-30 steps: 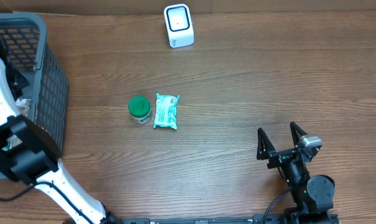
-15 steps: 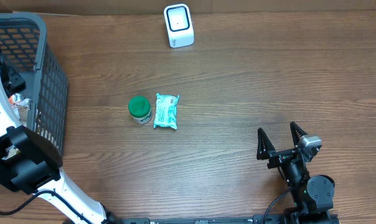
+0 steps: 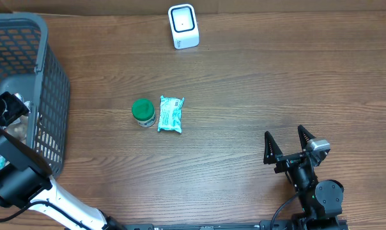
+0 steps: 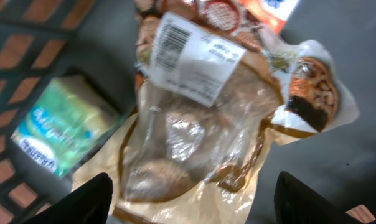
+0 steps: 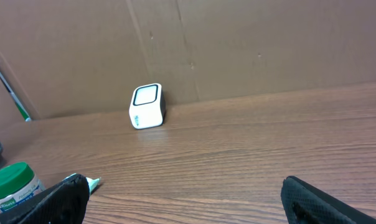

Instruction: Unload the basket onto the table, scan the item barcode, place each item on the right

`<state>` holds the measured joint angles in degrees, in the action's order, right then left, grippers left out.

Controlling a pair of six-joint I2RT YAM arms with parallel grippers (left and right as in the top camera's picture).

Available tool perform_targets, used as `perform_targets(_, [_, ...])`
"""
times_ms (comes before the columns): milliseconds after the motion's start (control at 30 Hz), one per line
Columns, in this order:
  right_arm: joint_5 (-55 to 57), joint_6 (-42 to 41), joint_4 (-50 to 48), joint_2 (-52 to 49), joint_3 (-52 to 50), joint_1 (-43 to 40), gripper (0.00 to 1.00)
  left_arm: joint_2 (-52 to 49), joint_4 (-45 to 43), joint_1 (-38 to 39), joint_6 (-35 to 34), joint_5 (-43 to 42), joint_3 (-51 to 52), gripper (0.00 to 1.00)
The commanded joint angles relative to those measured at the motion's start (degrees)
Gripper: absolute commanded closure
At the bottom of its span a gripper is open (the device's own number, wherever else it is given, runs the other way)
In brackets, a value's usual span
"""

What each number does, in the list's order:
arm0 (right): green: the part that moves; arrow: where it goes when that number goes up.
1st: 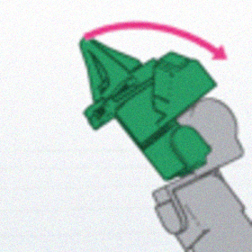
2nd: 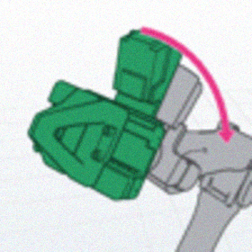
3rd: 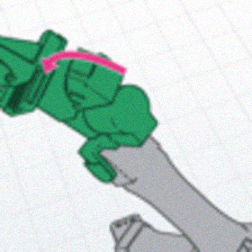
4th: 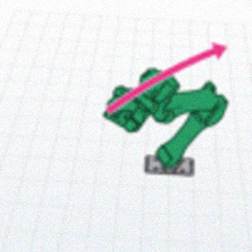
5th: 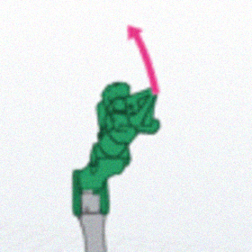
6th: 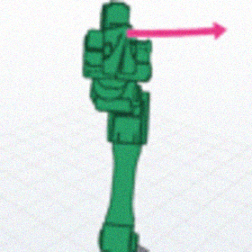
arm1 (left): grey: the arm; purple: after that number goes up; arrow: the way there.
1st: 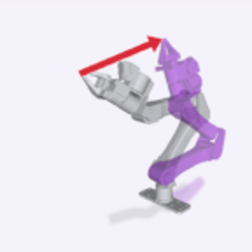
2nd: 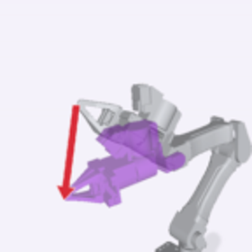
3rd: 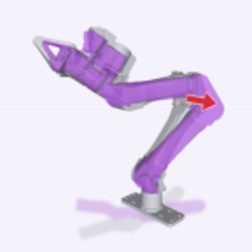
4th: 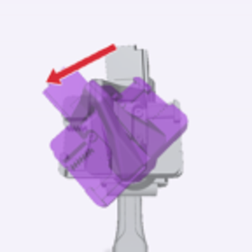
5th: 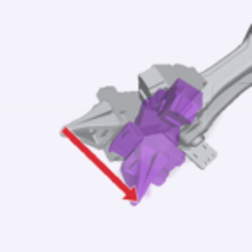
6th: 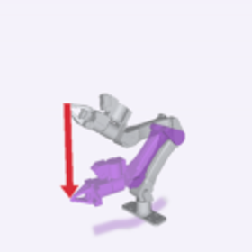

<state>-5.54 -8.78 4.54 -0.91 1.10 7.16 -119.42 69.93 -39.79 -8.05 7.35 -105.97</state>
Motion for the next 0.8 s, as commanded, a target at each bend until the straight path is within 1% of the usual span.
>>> perform_targets(0, [0.5,0.3,-0.2,0.2,-0.6,-0.2,0.0,-0.5,-1.8,0.3,4.4,-2.6,2.8,0.32])
perform_targets(267, [0.5,0.3,-0.2,0.2,-0.6,-0.2,0.0,-0.5,-7.5,-0.5,4.7,-2.4,12.4,0.32])
perform_targets(400, [0.5,0.3,-0.2,0.2,-0.6,-0.2,0.0,-0.5,-9.1,-0.5,4.7,-0.7,14.4,0.33])
perform_targets(567, [0.5,0.3,-0.2,0.2,-0.6,-0.2,0.0,-0.5,-10.6,-0.5,4.7,0.7,14.8,0.37])
perform_targets(633, [0.5,0.3,-0.2,0.2,-0.6,-0.2,0.0,-0.5,-11.2,-0.5,4.7,0.7,14.8,0.44])
perform_targets(667, [0.5,0.3,-0.2,0.2,-0.6,-0.2,0.0,-0.5,-11.5,-0.5,4.7,0.7,14.9,0.49])
perform_targets(700, [0.5,0.3,-0.2,0.2,-0.6,-0.2,0.0,-0.5,-11.6,-0.5,4.7,0.7,15.0,0.56])
perform_targets(767, [0.5,0.3,-0.2,0.2,-0.6,-0.2,0.0,-0.5,-11.8,-0.5,4.7,0.7,15.3,0.76])
